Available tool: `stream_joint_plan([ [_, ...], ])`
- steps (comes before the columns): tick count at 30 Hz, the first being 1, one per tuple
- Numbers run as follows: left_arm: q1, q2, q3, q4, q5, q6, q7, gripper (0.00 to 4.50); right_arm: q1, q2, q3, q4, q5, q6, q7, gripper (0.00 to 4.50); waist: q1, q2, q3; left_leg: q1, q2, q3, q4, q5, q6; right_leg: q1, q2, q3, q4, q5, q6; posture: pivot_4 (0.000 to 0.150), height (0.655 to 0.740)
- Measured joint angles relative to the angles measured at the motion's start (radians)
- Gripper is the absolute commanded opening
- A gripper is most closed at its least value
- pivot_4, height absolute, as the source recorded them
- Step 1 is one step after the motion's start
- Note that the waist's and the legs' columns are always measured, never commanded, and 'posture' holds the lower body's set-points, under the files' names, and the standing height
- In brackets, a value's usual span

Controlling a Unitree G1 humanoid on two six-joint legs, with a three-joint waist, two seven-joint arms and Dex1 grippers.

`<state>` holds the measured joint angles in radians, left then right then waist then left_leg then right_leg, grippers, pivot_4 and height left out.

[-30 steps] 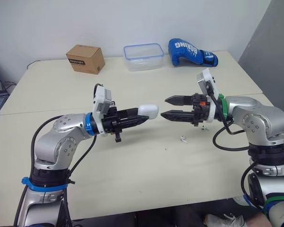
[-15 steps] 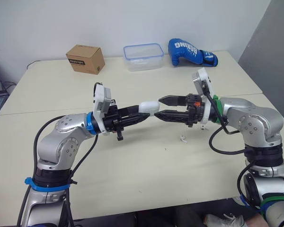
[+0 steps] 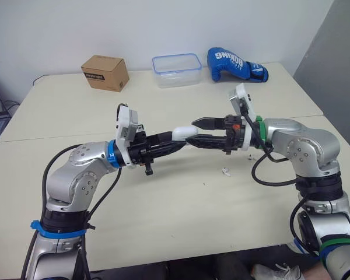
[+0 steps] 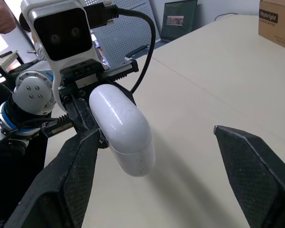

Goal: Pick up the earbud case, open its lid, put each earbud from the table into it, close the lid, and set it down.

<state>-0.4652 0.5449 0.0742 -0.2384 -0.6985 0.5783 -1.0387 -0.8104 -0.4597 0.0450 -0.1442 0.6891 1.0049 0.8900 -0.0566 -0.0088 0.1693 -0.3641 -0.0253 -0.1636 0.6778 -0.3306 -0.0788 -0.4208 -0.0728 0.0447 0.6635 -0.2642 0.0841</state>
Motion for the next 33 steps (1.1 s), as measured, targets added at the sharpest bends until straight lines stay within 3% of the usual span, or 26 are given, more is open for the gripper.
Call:
stream_joint_plan([
  [19,0.024,0.002,-0.004,-0.032,-0.008,0.004,0.002,0.80,-0.075,0.000,-0.001,0.090,0.000,-0.036,0.013,3.97,0.000,0.000,0.000,0.000,0.000,0.000,0.000,0.000,0.000,0.000,0.000,0.000,0.000,0.000,0.000,0.150,0.7400],
  [29,0.027,0.000,-0.003,0.019,0.063,-0.123,0.007,0.80,-0.077,-0.198,0.000,0.039,0.033,0.007,0.135,3.97,0.002,0.000,0.000,0.000,0.000,0.000,0.000,0.000,0.000,0.000,0.000,0.000,0.000,0.000,0.000,0.150,0.7400],
  [33,0.024,-0.003,-0.006,0.079,0.101,-0.197,-0.002,0.80,-0.138,-0.306,0.121,0.047,-0.059,0.022,0.162,3.97,0.001,0.000,0.000,0.000,0.000,0.001,0.000,0.000,0.000,0.000,0.000,0.000,-0.001,0.000,0.000,0.150,0.7400],
])
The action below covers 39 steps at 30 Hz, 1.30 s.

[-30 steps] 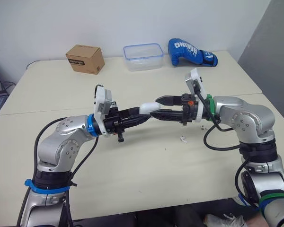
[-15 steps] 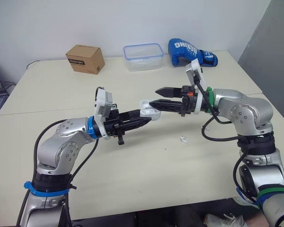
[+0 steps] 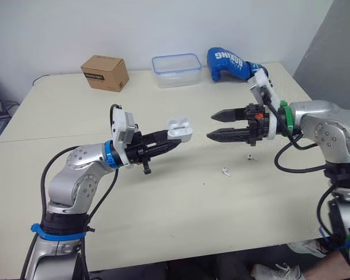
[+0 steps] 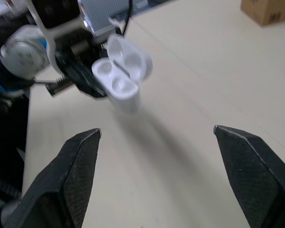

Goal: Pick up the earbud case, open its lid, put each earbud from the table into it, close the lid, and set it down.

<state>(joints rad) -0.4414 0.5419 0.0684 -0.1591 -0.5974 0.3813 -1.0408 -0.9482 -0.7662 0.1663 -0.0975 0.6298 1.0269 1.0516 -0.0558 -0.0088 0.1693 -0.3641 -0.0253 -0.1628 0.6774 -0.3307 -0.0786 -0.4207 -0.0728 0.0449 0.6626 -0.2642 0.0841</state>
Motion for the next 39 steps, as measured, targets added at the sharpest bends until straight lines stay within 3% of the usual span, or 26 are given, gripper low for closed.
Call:
stream_joint_plan([
  [15,-0.004,-0.076,-0.048,0.155,0.090,-0.139,-0.031,0.80,-0.060,-0.056,0.484,0.017,-0.398,-0.008,0.053,3.97,0.001,0.000,0.000,0.000,0.000,0.000,0.000,0.000,0.000,-0.001,0.000,0.000,0.000,0.000,0.000,0.150,0.7400],
  [24,-0.010,-0.075,-0.053,0.156,0.088,-0.133,-0.044,0.80,-0.047,0.006,0.560,0.044,-0.531,0.036,0.007,3.97,0.001,0.000,0.000,0.000,0.000,0.000,0.000,0.000,0.000,-0.001,0.000,0.000,0.000,0.000,0.000,0.150,0.7400],
  [39,-0.011,-0.066,-0.053,0.150,0.087,-0.105,-0.062,0.80,-0.066,0.065,0.602,0.017,-0.544,0.277,-0.032,3.97,0.000,0.000,0.000,0.000,0.000,-0.001,0.000,0.000,0.000,-0.001,0.000,0.000,0.000,0.000,0.000,0.150,0.7400],
])
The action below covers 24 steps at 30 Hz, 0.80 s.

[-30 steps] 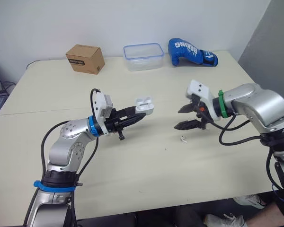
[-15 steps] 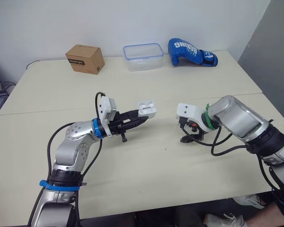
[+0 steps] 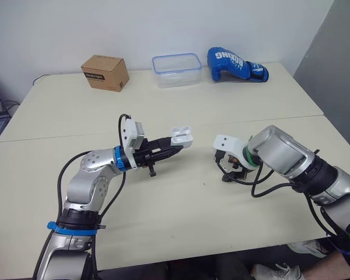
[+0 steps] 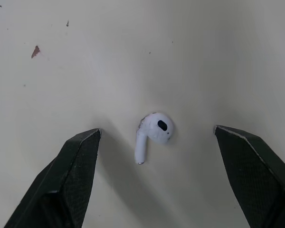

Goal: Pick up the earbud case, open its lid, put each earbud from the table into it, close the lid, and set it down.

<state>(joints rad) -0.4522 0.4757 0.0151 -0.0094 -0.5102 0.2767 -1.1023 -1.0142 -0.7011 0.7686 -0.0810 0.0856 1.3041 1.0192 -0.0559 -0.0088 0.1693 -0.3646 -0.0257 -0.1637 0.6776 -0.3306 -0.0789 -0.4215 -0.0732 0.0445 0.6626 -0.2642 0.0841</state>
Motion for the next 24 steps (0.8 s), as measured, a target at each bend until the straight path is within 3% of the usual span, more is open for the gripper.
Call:
stream_joint_plan([
  [2,0.000,0.000,0.000,0.000,0.000,0.000,0.000,0.80,-0.006,0.008,0.000,-0.007,0.012,0.025,-0.006,3.97,0.000,0.000,0.000,0.000,0.000,0.000,0.000,0.000,0.000,0.000,0.000,0.000,0.000,0.000,0.000,0.150,0.7400],
  [5,-0.001,0.000,0.000,0.000,0.000,0.000,0.000,0.80,-0.009,0.026,0.000,-0.012,0.017,0.055,-0.025,3.43,0.000,0.000,0.000,0.000,0.000,0.000,0.000,0.000,0.000,0.000,0.000,0.000,0.000,0.000,0.000,0.150,0.7400],
  [8,-0.004,0.000,0.000,0.000,0.000,0.000,0.000,0.80,-0.014,0.041,0.000,-0.013,0.018,0.065,-0.042,2.39,0.000,0.000,0.000,0.000,0.000,0.000,0.000,0.000,0.000,0.000,0.000,0.000,0.000,0.000,0.000,0.150,0.7400],
  [24,-0.005,0.000,0.000,-0.001,0.000,0.000,0.002,0.80,-0.015,0.015,0.014,-0.016,0.023,0.060,-0.065,2.39,0.000,0.000,0.000,0.000,0.000,0.000,0.000,0.000,0.000,0.000,0.000,0.000,0.000,0.000,0.000,0.150,0.7400],
])
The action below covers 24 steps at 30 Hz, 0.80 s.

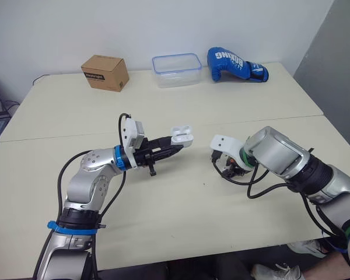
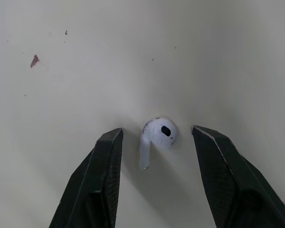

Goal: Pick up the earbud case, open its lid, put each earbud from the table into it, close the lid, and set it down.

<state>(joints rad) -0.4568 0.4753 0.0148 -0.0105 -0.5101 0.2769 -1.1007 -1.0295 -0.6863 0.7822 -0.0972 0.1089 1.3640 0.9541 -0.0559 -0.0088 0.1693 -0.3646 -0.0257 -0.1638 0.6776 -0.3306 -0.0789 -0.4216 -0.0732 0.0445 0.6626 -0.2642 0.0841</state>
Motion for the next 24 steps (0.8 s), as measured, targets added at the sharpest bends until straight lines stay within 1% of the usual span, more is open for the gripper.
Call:
stream_joint_plan([
  [1,0.000,0.000,0.000,0.000,0.000,0.000,0.000,0.80,0.000,-0.002,0.001,-0.003,0.003,0.003,0.000,2.39,0.000,0.000,0.000,0.000,0.000,0.000,0.000,0.000,0.000,0.000,0.000,0.000,0.000,0.000,0.000,0.150,0.7400],
  [4,0.000,0.000,0.000,0.000,0.000,0.000,0.000,0.80,0.000,-0.001,0.003,-0.014,0.014,0.015,-0.003,1.75,0.000,0.000,0.000,0.000,0.000,0.000,0.000,0.000,0.000,0.000,0.000,0.000,0.000,0.000,0.000,0.150,0.7400],
  [8,0.000,-0.001,0.000,0.000,0.000,0.000,0.000,0.80,0.000,0.005,0.004,-0.024,0.031,0.027,-0.014,0.38,0.000,0.000,0.000,0.000,0.000,0.000,0.000,0.000,0.000,0.000,0.000,0.000,0.000,0.000,0.000,0.150,0.7400],
  [19,0.000,-0.001,0.000,-0.001,0.000,0.000,0.001,0.80,-0.002,0.009,0.004,-0.025,0.039,0.035,-0.026,0.36,0.000,0.000,0.000,0.000,0.000,0.000,0.000,0.000,0.000,0.000,0.000,0.000,0.000,0.000,0.000,0.150,0.7400],
  [24,0.001,0.000,0.000,-0.003,0.000,0.000,0.001,0.80,-0.001,-0.043,0.044,-0.052,0.033,-0.061,0.003,0.36,0.001,0.000,0.000,0.000,0.000,0.000,0.000,0.000,0.000,0.000,0.000,0.000,0.000,0.000,0.000,0.150,0.7400],
])
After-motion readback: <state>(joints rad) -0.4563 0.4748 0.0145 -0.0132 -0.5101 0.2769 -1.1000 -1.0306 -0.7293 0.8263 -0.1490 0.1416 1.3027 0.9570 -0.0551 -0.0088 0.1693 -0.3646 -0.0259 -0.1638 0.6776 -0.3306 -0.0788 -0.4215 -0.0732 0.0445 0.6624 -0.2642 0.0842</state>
